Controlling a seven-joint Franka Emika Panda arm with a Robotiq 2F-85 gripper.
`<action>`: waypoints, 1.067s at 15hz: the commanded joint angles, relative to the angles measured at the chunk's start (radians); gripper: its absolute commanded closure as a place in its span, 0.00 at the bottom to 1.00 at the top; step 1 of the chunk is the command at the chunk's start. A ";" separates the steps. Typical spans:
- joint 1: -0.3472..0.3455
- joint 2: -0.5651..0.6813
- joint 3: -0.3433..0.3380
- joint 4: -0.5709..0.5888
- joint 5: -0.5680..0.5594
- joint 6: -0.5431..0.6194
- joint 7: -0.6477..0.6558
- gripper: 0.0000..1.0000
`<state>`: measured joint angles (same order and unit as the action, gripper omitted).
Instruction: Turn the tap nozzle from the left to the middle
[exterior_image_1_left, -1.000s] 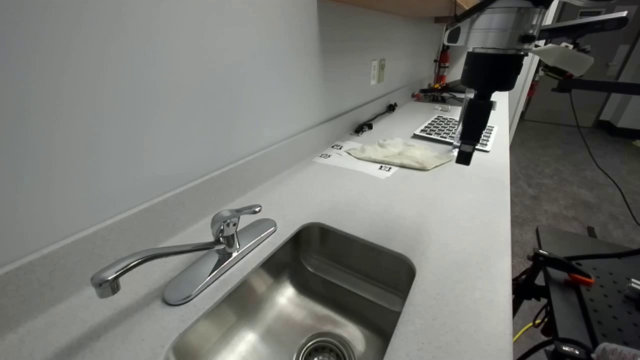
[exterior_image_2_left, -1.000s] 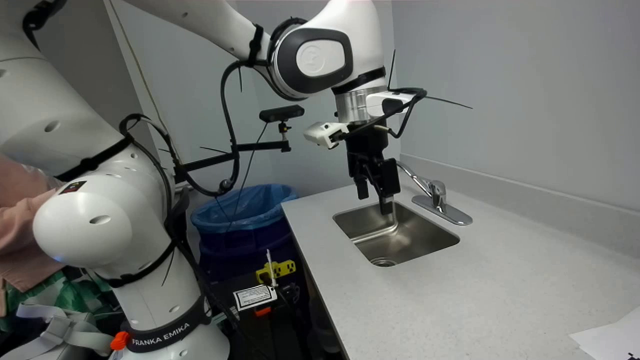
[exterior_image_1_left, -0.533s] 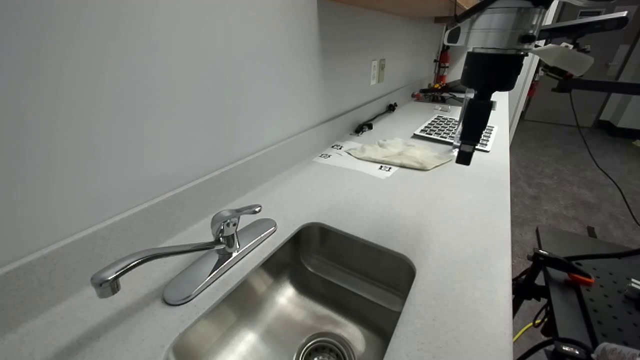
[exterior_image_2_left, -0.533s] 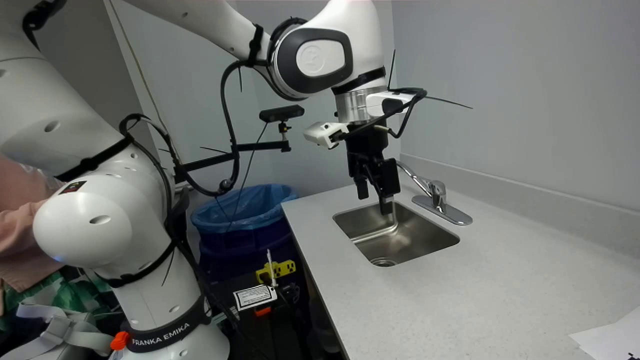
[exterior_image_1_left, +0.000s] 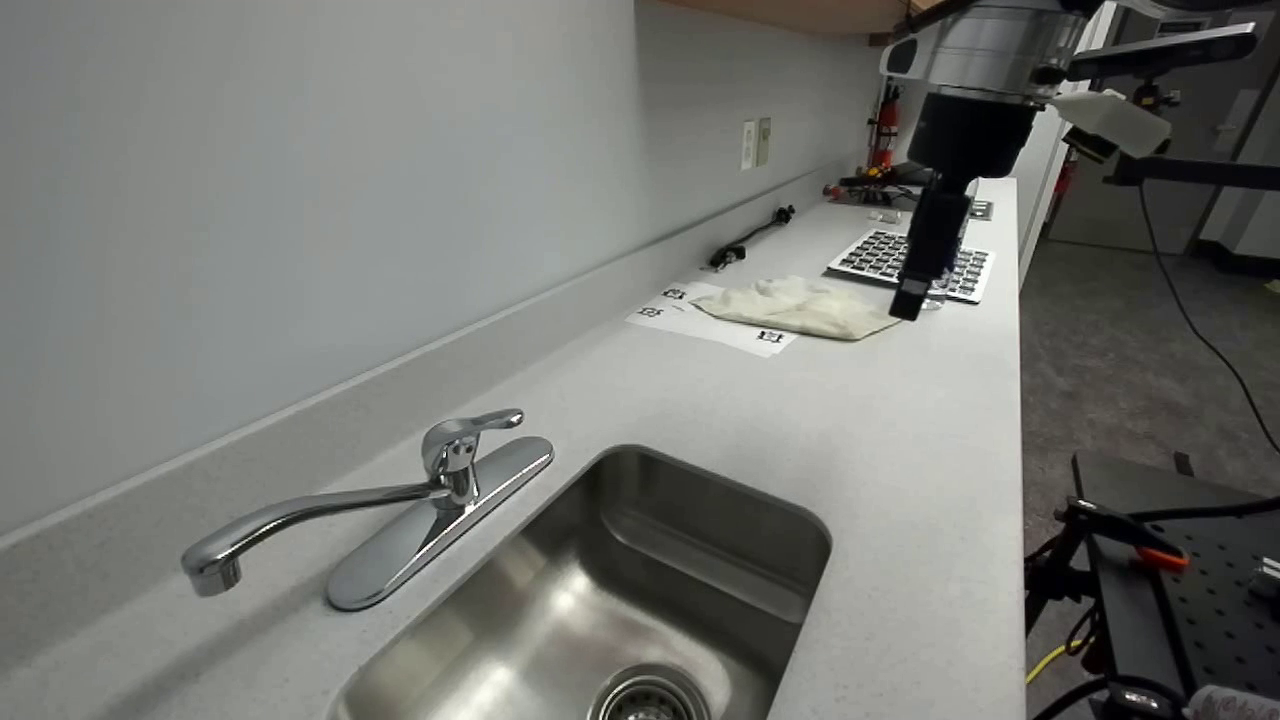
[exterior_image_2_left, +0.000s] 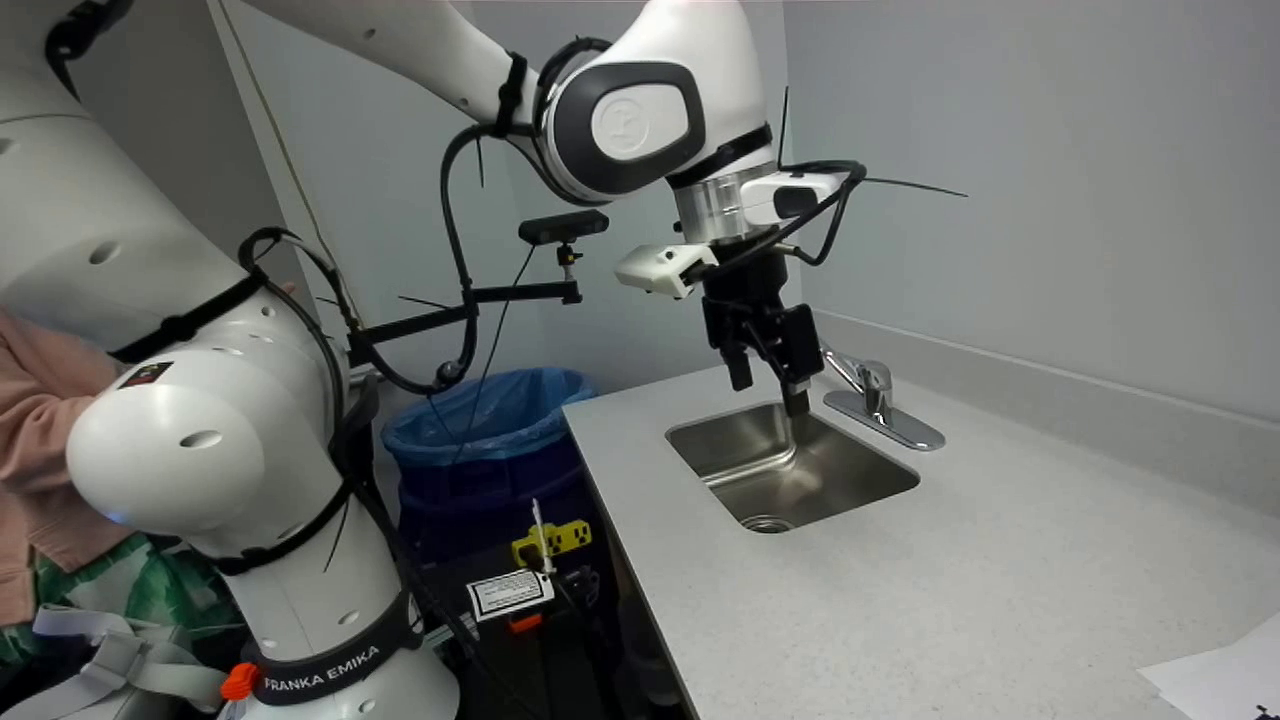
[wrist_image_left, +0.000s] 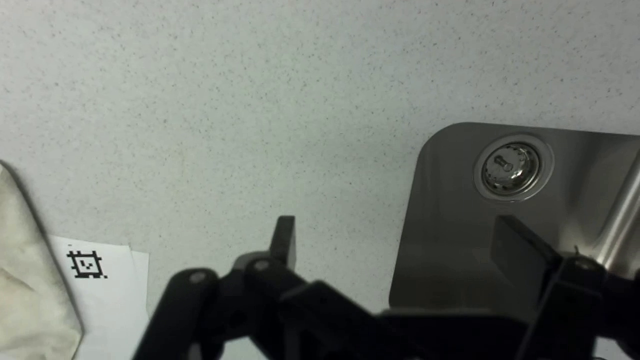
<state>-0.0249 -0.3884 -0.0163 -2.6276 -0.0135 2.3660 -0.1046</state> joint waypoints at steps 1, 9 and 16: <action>0.090 0.116 0.039 0.125 0.075 0.031 0.012 0.00; 0.201 0.400 0.183 0.508 0.107 -0.016 0.133 0.00; 0.198 0.399 0.186 0.483 0.095 0.021 0.130 0.00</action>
<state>0.1739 0.0104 0.1687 -2.1466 0.0816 2.3906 0.0246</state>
